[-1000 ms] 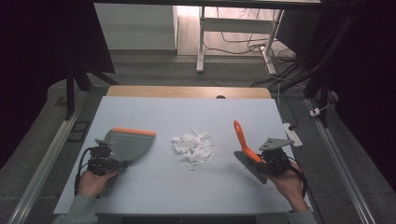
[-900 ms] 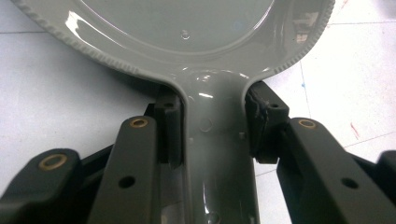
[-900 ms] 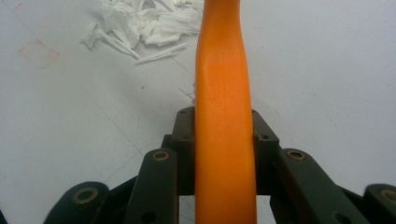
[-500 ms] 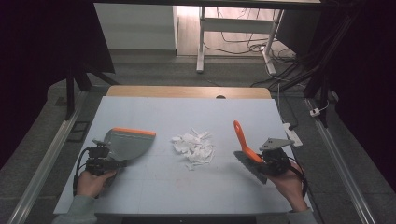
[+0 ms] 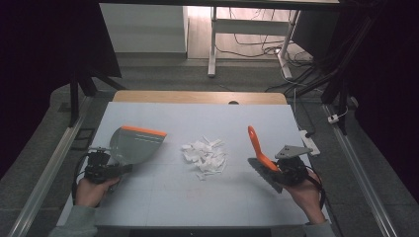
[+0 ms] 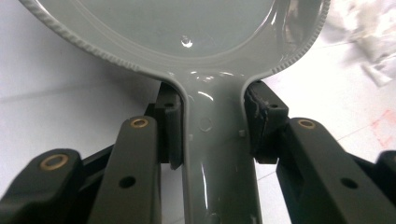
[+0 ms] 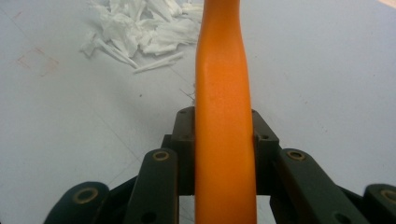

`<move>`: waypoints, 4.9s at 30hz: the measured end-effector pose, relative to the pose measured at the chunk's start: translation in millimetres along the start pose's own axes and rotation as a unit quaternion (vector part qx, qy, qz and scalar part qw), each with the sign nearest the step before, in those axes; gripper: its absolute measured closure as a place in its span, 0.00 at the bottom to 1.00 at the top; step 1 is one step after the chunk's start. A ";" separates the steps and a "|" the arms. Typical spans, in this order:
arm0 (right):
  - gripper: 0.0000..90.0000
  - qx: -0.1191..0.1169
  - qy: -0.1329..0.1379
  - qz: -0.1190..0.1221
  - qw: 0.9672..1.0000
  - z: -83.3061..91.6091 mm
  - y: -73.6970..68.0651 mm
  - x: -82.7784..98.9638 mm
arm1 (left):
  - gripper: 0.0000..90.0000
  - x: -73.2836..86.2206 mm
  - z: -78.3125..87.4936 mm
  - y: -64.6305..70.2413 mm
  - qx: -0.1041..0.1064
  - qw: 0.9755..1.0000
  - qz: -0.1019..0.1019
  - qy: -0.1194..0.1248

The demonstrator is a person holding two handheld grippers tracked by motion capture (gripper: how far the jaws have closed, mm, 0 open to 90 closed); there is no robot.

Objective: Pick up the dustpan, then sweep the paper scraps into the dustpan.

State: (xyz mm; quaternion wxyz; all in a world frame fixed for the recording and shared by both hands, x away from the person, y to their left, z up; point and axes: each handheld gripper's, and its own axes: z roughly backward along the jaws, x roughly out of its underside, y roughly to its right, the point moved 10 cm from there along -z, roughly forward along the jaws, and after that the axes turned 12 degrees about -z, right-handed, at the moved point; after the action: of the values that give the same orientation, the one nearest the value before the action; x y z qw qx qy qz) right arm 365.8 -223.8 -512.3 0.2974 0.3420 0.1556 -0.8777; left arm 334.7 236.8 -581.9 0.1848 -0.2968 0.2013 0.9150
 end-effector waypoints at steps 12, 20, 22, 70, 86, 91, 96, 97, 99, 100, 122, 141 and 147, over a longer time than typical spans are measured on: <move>0.78 0.007 0.009 -0.005 1.000 3.3 2.9 -4.0 | 0.68 -11.5 13.0 6.4 0.035 0.997 -0.051 0.048; 0.78 0.007 0.013 -0.003 1.000 4.9 3.6 -4.8 | 0.68 -13.7 21.0 15.8 0.049 0.994 -0.082 0.060; 0.78 0.007 0.014 -0.004 1.000 5.2 3.9 -5.1 | 0.68 -13.8 22.8 16.7 0.052 0.993 -0.088 0.063; 0.78 -0.029 0.034 -0.020 0.999 5.4 -6.6 -11.3 | 0.68 8.7 34.1 62.0 0.112 0.966 -0.232 -0.025; 0.78 -0.025 0.025 -0.009 0.999 -2.4 -13.0 -14.9 | 0.68 27.5 27.1 66.6 0.122 0.963 -0.234 -0.062; 0.78 -0.024 0.022 -0.005 0.999 -5.9 -14.5 -16.1 | 0.68 30.7 22.7 68.3 0.120 0.959 -0.244 -0.077; 0.78 -0.024 0.020 -0.004 0.999 -10.5 -15.1 -19.2 | 0.68 33.7 15.5 73.9 0.127 0.954 -0.257 -0.091; 0.78 -0.024 0.020 -0.005 1.000 -11.5 -15.1 -19.9 | 0.68 34.1 14.1 74.7 0.129 0.953 -0.258 -0.093; 0.78 -0.024 0.020 -0.004 1.000 -13.8 -14.4 -22.0 | 0.68 35.1 12.2 75.5 0.131 0.952 -0.259 -0.097; 0.78 -0.024 0.020 -0.005 0.999 -15.0 -14.3 -23.5 | 0.68 35.5 11.4 75.7 0.131 0.952 -0.259 -0.099; 0.78 -0.010 0.009 -0.006 1.000 -56.5 -14.7 -57.9 | 0.68 33.8 1.0 74.5 0.142 0.949 -0.258 -0.113; 0.78 0.025 -0.008 -0.038 0.999 -98.5 1.0 -82.1 | 0.68 36.9 -4.0 81.3 0.152 0.938 -0.280 -0.136; 0.78 0.034 -0.014 -0.046 0.998 -110.9 5.2 -87.7 | 0.68 37.1 -7.7 82.7 0.154 0.937 -0.281 -0.139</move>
State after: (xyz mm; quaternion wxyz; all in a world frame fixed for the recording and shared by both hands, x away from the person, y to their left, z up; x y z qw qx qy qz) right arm 477.0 -138.6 -531.4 0.2469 0.3319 0.1368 -0.9001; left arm 272.4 170.8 -589.2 0.5037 -0.1789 0.2209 0.8158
